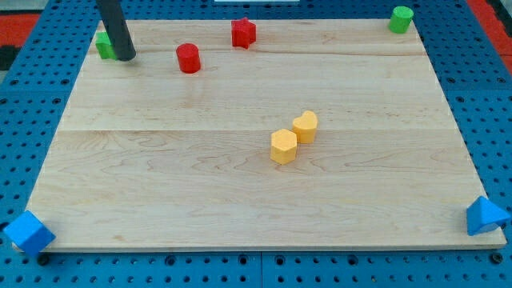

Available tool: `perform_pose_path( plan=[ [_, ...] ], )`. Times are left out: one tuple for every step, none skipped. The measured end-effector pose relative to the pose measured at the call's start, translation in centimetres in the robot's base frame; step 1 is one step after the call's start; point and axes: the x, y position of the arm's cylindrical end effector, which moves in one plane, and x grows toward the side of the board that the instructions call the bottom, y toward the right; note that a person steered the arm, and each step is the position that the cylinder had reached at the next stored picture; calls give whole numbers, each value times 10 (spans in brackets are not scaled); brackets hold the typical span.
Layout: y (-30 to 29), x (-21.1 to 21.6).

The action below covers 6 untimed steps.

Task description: Move your arm a bit up

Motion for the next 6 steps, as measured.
perform_pose_path(
  plan=[
    [2,18],
    [0,52],
    [-1,54],
    [0,12],
    [-7,-26],
    [-18,-32]
  ],
)
